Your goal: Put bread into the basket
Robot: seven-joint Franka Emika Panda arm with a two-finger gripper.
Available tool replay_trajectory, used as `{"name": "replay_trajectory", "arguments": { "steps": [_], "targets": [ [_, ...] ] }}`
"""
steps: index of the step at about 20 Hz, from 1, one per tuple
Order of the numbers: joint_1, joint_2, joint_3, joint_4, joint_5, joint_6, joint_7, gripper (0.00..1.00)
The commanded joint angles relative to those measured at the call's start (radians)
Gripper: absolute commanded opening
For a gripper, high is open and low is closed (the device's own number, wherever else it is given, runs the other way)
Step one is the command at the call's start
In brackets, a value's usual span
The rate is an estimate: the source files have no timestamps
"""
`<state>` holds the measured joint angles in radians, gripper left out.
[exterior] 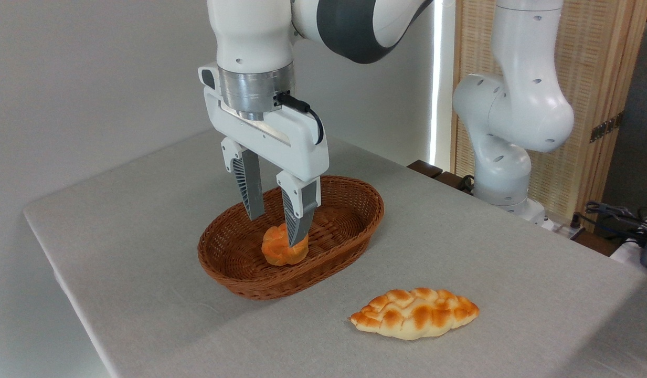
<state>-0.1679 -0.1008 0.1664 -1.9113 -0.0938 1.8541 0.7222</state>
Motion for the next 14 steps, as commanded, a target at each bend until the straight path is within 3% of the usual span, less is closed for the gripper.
{"name": "replay_trajectory", "arguments": {
  "steps": [1, 7, 11, 14],
  "targets": [
    [-0.004, 0.003, 0.005, -0.008, -0.004, -0.035, 0.042, 1.00],
    [0.007, -0.017, 0.053, -0.064, 0.003, -0.032, 0.157, 1.00],
    [0.010, -0.023, 0.107, -0.113, 0.065, -0.021, 0.241, 1.00],
    [0.010, -0.030, 0.139, -0.169, 0.130, -0.012, 0.383, 1.00]
  ]
}}
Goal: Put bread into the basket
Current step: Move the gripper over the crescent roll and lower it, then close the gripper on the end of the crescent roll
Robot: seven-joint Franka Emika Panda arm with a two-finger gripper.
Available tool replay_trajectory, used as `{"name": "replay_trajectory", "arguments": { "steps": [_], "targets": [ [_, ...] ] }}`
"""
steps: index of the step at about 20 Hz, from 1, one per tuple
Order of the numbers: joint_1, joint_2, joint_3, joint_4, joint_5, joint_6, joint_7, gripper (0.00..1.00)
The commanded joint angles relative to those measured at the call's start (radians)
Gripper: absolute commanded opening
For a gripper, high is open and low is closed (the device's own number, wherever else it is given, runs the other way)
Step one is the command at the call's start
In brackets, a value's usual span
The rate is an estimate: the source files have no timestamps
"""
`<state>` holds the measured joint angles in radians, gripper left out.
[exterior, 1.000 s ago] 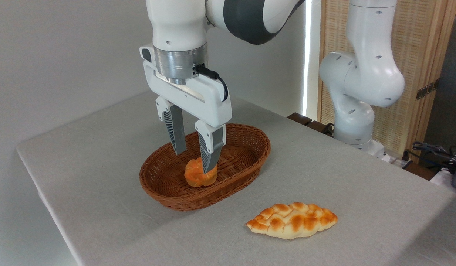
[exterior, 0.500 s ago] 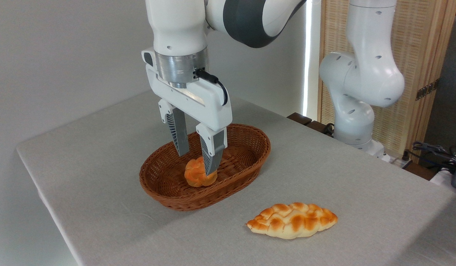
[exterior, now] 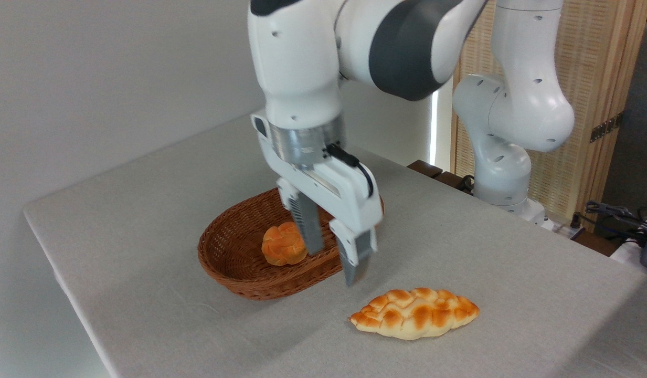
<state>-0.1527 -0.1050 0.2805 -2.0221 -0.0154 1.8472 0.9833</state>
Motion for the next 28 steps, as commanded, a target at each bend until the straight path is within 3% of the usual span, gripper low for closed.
{"name": "replay_trajectory", "arguments": {
  "steps": [1, 5, 9, 13, 18, 19, 22, 23, 28],
  "targets": [
    [-0.005, -0.024, 0.034, -0.067, 0.058, -0.005, 0.171, 1.00],
    [-0.004, -0.022, 0.083, -0.090, 0.080, -0.003, 0.409, 1.00],
    [-0.004, -0.005, 0.108, -0.116, 0.091, 0.044, 0.578, 1.00],
    [-0.004, 0.028, 0.120, -0.151, 0.129, 0.118, 0.661, 1.00],
    [-0.004, 0.036, 0.120, -0.161, 0.130, 0.118, 0.679, 1.00],
    [-0.005, 0.034, 0.120, -0.161, 0.130, 0.116, 0.679, 0.93],
    [-0.007, 0.034, 0.120, -0.161, 0.129, 0.106, 0.678, 0.40],
    [-0.007, 0.034, 0.120, -0.161, 0.129, 0.104, 0.678, 0.36],
    [-0.008, 0.034, 0.120, -0.161, 0.129, 0.104, 0.678, 0.36]
  ]
}}
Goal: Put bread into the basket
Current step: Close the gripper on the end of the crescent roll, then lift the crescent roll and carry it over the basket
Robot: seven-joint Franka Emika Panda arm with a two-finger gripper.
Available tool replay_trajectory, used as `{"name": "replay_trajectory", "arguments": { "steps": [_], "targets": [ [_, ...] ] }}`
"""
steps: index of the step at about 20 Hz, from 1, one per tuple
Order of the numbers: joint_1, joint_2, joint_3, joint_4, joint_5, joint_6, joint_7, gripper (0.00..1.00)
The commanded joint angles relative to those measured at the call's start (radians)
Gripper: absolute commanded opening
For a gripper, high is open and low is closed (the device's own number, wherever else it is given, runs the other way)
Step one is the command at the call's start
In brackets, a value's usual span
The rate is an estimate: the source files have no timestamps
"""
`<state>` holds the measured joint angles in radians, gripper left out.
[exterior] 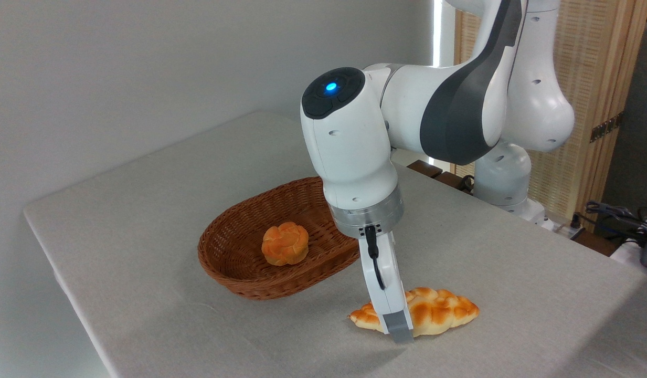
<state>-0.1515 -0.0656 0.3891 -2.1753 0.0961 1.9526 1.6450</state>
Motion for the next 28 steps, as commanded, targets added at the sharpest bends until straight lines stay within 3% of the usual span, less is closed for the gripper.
{"name": "replay_trajectory", "arguments": {
  "steps": [1, 10, 14, 15, 17, 20, 24, 25, 26, 28],
  "targets": [
    [-0.010, -0.005, 0.011, -0.008, 0.017, -0.003, 0.016, 0.37],
    [-0.016, -0.055, -0.003, 0.037, -0.002, -0.012, 0.009, 0.37],
    [-0.019, -0.075, -0.059, 0.112, -0.030, -0.081, -0.007, 0.37],
    [-0.019, -0.076, -0.081, 0.138, -0.057, -0.101, -0.028, 0.37],
    [-0.019, -0.080, -0.116, 0.178, -0.133, -0.136, -0.104, 0.40],
    [-0.019, -0.092, -0.179, 0.186, -0.281, -0.146, -0.333, 0.40],
    [-0.019, -0.077, -0.291, 0.186, -0.311, -0.138, -0.537, 0.43],
    [-0.019, -0.066, -0.305, 0.186, -0.312, -0.139, -0.578, 0.63],
    [-0.019, -0.057, -0.309, 0.184, -0.312, -0.141, -0.618, 0.98],
    [-0.019, -0.051, -0.325, 0.183, -0.311, -0.139, -0.636, 1.00]
  ]
}}
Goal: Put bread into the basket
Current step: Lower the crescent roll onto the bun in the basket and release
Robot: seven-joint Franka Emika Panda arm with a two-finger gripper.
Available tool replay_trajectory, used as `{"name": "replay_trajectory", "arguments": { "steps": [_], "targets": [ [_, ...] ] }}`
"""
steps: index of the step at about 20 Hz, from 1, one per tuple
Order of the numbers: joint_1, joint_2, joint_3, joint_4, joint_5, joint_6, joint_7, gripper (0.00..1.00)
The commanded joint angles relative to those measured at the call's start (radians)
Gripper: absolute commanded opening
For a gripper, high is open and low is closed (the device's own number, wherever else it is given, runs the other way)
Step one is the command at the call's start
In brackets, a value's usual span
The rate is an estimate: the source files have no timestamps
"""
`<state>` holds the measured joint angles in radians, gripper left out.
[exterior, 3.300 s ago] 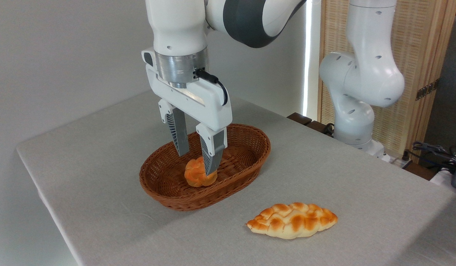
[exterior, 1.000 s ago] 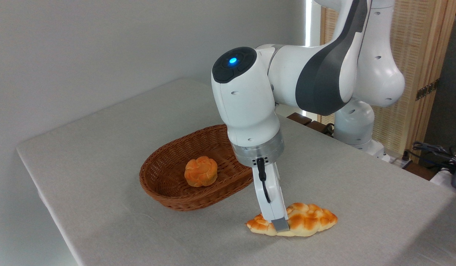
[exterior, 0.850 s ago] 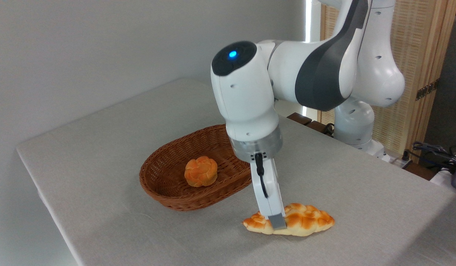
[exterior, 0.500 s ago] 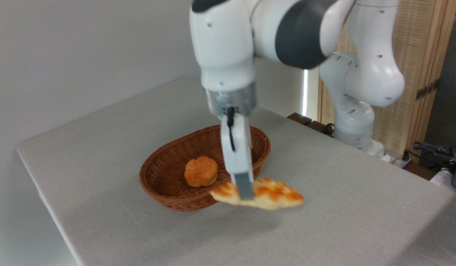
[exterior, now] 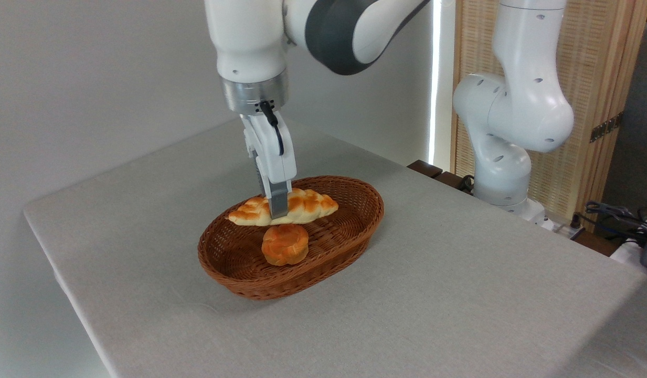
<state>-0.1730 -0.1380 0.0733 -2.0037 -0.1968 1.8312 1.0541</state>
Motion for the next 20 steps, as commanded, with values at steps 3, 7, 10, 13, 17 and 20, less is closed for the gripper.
{"name": "replay_trajectory", "arguments": {
  "steps": [3, 7, 10, 13, 17, 20],
  "targets": [
    [0.003, 0.034, -0.010, 0.008, -0.018, -0.020, -0.046, 1.00],
    [0.003, 0.034, -0.012, 0.005, -0.016, -0.021, -0.045, 1.00],
    [0.003, 0.034, -0.012, 0.005, -0.016, -0.023, -0.045, 1.00],
    [0.004, 0.029, -0.007, 0.008, -0.009, -0.021, -0.045, 1.00],
    [0.032, 0.017, 0.013, 0.036, -0.004, -0.023, -0.048, 1.00],
    [0.038, 0.009, 0.055, 0.071, 0.037, -0.024, -0.051, 1.00]
  ]
}}
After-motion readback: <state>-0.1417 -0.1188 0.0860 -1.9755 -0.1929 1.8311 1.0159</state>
